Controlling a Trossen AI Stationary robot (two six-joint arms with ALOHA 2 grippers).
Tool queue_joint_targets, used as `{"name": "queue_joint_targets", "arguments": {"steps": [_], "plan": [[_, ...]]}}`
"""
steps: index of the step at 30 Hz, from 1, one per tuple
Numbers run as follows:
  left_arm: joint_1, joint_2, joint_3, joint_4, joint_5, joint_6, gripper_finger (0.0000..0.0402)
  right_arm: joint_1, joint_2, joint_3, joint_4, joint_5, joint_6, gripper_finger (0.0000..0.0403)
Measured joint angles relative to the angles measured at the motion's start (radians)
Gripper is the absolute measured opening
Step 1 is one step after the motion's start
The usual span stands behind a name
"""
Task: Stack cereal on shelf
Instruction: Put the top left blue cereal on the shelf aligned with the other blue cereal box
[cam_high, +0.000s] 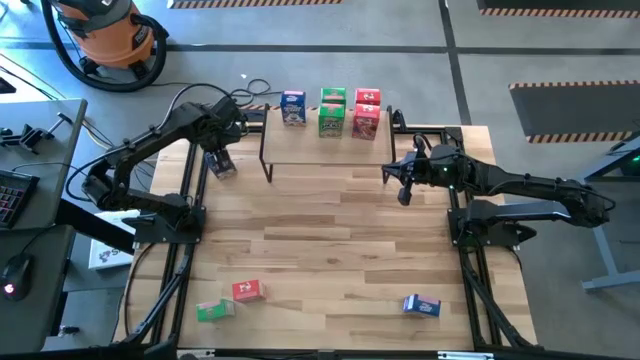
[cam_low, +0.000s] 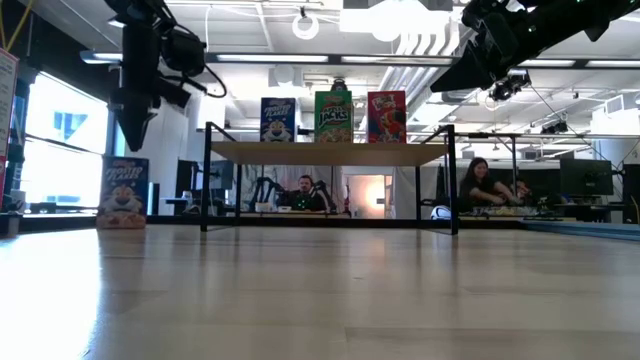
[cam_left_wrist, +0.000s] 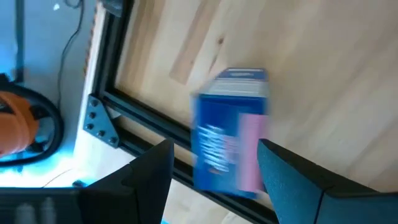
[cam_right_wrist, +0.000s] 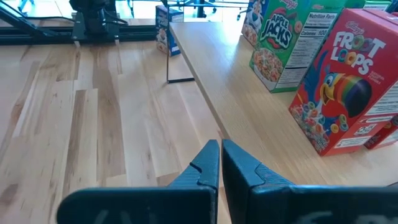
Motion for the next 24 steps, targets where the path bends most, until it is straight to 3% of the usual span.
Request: {"name": "queue_joint_targets", "arguments": {"steps": [24], "plan": [[0.014, -0.003, -0.115, 0.098, -0.015, 0.003, 0.0222, 0.000, 0.000, 0.000, 0.015, -0.008, 0.004, 0.0000]]}}
